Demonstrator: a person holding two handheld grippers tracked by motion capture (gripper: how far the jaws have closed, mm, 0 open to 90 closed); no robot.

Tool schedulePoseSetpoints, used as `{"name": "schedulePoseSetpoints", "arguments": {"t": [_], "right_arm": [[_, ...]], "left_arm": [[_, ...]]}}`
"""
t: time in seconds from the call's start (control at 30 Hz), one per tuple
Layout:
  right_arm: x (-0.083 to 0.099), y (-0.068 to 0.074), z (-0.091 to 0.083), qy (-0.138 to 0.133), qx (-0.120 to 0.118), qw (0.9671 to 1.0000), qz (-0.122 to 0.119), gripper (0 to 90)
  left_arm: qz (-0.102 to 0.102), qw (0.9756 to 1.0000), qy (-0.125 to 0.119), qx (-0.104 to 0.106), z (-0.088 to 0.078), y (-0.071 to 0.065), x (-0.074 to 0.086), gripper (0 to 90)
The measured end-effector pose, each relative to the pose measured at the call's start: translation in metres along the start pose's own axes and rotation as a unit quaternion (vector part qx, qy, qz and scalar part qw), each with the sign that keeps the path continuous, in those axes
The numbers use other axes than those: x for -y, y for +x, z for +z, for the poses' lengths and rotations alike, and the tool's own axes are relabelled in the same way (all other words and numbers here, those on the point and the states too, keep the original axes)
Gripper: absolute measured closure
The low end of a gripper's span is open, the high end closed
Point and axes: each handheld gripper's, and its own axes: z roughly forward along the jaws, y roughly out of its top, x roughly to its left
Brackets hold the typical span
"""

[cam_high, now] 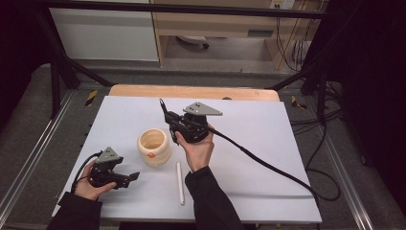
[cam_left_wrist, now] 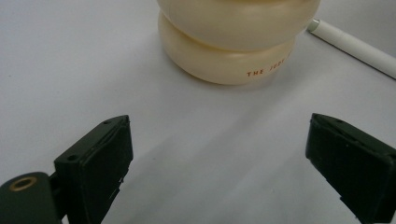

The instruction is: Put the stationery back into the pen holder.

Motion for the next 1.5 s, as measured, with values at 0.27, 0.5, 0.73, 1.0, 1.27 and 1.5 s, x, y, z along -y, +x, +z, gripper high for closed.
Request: {"name": "schedulePoseSetpoints", "arguments": {"t": [0.27, 0.5, 0.73, 1.0, 1.27, 1.5], "right_arm": [[0.0, 0.007, 0.021, 0.003, -0.012, 0.9999, -0.001, 80.1], [0.004, 0.007, 0.042, 0.003, -0.02, 0.9998, 0.006, 80.1], [0.011, 0.009, 0.059, 0.005, -0.027, 0.9996, 0.009, 80.1], [0.019, 0.01, 0.078, 0.01, -0.031, 0.9994, 0.01, 80.1], [0.037, 0.009, 0.089, 0.036, -0.033, 0.9988, 0.01, 80.1], [0.045, 0.011, 0.09, 0.049, -0.033, 0.9982, 0.007, 80.0]], "left_arm": [[0.0, 1.0, 0.0, 0.001, 0.0, 0.0, 0.0, 7.5], [0.0, 1.0, 0.0, 0.001, 0.0, 0.0, 0.0, 7.5], [-0.001, 1.0, 0.0, 0.002, 0.001, 0.0, 0.0, 7.5], [0.0, 1.0, -0.001, 0.002, 0.0, 0.0, 0.0, 7.5], [-0.001, 1.0, -0.002, 0.003, 0.0, 0.0, 0.0, 7.5], [-0.001, 1.0, -0.002, 0.003, 0.0, 0.0, 0.0, 7.5]]}}
